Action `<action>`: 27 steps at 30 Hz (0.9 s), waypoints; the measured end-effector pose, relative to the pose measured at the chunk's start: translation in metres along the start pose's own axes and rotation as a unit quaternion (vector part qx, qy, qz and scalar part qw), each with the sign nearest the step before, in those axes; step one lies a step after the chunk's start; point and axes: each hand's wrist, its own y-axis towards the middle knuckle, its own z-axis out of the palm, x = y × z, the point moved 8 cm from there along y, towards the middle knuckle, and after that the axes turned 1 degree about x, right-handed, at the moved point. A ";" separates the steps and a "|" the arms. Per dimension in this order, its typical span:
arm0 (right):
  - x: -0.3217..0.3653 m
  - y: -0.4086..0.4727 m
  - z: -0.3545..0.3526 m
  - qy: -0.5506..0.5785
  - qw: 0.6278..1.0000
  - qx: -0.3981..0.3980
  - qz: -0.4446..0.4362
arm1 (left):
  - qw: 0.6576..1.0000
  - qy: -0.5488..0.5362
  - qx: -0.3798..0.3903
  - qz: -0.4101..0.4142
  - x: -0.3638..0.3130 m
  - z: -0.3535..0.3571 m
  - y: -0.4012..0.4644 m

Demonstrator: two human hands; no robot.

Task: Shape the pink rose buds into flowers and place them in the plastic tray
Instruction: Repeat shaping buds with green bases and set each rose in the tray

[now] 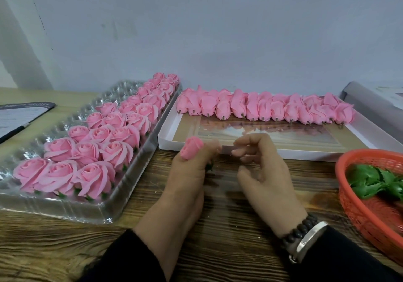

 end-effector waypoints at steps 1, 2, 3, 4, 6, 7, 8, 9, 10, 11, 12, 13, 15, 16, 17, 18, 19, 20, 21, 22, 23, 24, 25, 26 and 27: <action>-0.002 -0.001 0.007 0.006 1.000 0.021 0.011 | 0.999 -0.038 0.001 -0.005 0.001 0.002 -0.001; -0.002 -0.003 0.014 0.020 0.999 0.041 0.018 | 0.998 -0.058 0.004 -0.013 0.003 0.004 -0.001; -0.002 -0.004 0.019 0.027 0.998 0.053 0.025 | 0.997 -0.066 0.010 -0.025 0.006 0.007 -0.003; -0.003 -0.004 0.022 0.025 0.998 0.057 0.032 | 0.996 -0.076 0.013 -0.037 0.010 0.009 -0.004; -0.006 -0.004 0.021 0.015 0.998 0.041 0.046 | 0.992 -0.111 0.014 -0.054 0.014 0.013 -0.007; -0.007 -0.004 0.019 0.011 0.998 0.034 0.053 | 0.990 -0.125 0.017 -0.058 0.016 0.014 -0.007; -0.007 -0.004 0.019 0.001 0.998 0.036 0.059 | 0.989 -0.132 0.020 -0.060 0.017 0.016 -0.008; -0.007 -0.005 0.020 -0.012 0.997 0.043 0.063 | 0.989 -0.131 0.024 -0.061 0.017 0.017 -0.009; -0.006 -0.005 0.020 -0.022 0.996 0.048 0.066 | 0.989 -0.127 0.031 -0.065 0.018 0.018 -0.009; -0.006 -0.005 0.020 -0.017 0.996 0.050 0.070 | 0.989 -0.122 0.039 -0.072 0.018 0.018 -0.009; -0.006 -0.005 0.020 0.010 0.996 0.053 0.076 | 0.988 -0.120 0.046 -0.083 0.019 0.019 -0.009; -0.006 -0.004 0.020 0.053 0.993 0.061 0.084 | 0.987 -0.118 0.055 -0.095 0.019 0.019 -0.008; -0.007 -0.004 0.021 0.136 0.980 0.096 0.108 | 0.987 -0.094 0.072 -0.112 0.017 0.019 -0.009; -0.007 -0.004 0.023 0.168 0.971 0.115 0.125 | 0.987 -0.078 0.079 -0.113 0.016 0.019 -0.009; -0.008 -0.005 0.025 0.187 0.965 0.128 0.135 | 0.988 -0.070 0.081 -0.110 0.015 0.019 -0.009; -0.009 -0.005 0.026 0.190 0.963 0.131 0.137 | 0.989 -0.069 0.080 -0.105 0.015 0.018 -0.008; -0.010 -0.005 0.027 0.182 0.965 0.127 0.138 | 0.989 -0.075 0.075 -0.099 0.015 0.017 -0.007; -0.012 -0.006 0.027 0.164 0.969 0.119 0.138 | 0.990 -0.084 0.067 -0.096 0.016 0.016 -0.006; -0.013 -0.006 0.027 0.139 0.975 0.111 0.134 | 0.989 -0.094 0.062 -0.094 0.016 0.016 -0.006; -0.011 -0.005 0.026 0.116 0.980 0.105 0.125 | 0.988 -0.100 0.062 -0.096 0.017 0.016 -0.005; -0.008 -0.004 0.025 0.101 0.983 0.101 0.114 | 0.988 -0.101 0.066 -0.100 0.018 0.016 -0.006; -0.006 -0.004 0.024 0.103 0.984 0.100 0.106 | 0.987 -0.095 0.073 -0.105 0.018 0.017 -0.006; -0.004 -0.004 0.023 0.120 0.982 0.105 0.105 | 0.987 -0.082 0.082 -0.111 0.017 0.018 -0.007; -0.004 -0.004 0.023 0.142 0.977 0.116 0.111 | 0.987 -0.062 0.095 -0.118 0.017 0.018 -0.008; -0.003 -0.005 0.024 0.162 0.971 0.133 0.119 | 0.986 -0.040 0.107 -0.122 0.017 0.019 -0.008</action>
